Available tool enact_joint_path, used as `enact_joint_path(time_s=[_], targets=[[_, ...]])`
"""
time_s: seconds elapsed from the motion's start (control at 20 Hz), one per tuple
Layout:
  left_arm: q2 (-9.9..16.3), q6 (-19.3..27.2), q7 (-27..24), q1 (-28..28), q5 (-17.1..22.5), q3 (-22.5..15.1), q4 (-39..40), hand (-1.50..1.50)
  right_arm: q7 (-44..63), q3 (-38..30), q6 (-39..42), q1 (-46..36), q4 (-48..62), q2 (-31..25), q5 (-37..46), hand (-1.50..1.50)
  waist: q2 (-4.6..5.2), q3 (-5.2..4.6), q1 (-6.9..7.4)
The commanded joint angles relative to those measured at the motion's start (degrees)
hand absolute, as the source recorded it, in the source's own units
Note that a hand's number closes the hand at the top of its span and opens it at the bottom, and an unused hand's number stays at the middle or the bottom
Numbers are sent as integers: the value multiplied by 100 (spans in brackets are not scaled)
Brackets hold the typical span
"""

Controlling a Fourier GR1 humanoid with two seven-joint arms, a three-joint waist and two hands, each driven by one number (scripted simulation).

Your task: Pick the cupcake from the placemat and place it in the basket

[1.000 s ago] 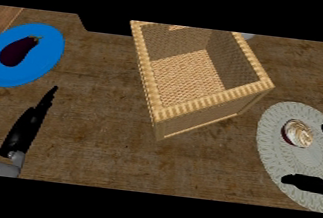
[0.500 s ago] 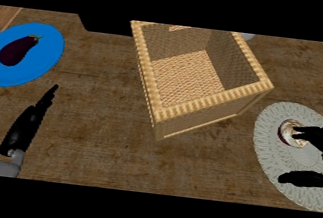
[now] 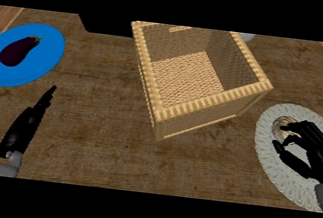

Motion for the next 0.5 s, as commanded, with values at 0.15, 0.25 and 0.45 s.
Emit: enact_joint_path(time_s=[0.15,0.25,0.45], targets=[[-33,-86,-81,39,2,52,65,0,-1516,-238,-808,238,-173,397,-437,150,87,122,-34],[-154,-10,247,-260,-174,32,89,0,-670,-106,-731,-59,0,238,-144,150,80,108,-36],[-137,-85,175,-128,-105,-66,-73,0,2326,542,-409,-76,666,-358,1289,150,129,53,117]])
